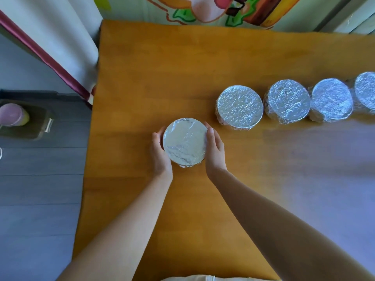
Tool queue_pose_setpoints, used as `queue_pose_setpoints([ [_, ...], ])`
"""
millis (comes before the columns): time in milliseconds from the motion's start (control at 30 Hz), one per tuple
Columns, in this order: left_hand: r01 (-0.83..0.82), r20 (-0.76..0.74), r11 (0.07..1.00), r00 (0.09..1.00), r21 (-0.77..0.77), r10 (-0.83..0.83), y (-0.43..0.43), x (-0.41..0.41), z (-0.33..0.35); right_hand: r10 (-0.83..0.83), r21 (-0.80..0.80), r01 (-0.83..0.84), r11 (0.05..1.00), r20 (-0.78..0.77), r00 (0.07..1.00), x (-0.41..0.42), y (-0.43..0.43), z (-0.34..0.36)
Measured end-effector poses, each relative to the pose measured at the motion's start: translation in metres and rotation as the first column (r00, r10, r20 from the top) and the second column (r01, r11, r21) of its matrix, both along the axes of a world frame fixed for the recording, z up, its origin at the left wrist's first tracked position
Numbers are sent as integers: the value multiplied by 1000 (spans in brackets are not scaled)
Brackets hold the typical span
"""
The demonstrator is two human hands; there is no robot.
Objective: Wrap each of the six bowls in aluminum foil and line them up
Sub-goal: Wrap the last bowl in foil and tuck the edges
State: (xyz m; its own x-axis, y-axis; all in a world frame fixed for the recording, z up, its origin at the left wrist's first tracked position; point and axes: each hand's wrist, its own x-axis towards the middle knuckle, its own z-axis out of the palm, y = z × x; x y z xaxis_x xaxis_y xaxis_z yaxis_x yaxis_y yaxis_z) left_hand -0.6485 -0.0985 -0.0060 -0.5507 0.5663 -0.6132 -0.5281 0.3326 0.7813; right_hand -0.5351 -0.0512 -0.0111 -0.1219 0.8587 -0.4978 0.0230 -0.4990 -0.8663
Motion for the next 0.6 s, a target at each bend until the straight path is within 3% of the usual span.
queue_pose_setpoints([
  [100,-116,96,993,989,-5,116,9,13,3,-41,-34,40,999,-26,999,-8,-1,-3],
  [333,-219,105,976,970,1,218,14,20,-4,-84,-55,83,995,-15,996,-12,2,-6],
  [600,-43,37,999,998,24,42,5,11,2,72,-88,-71,994,11,997,-8,25,6],
])
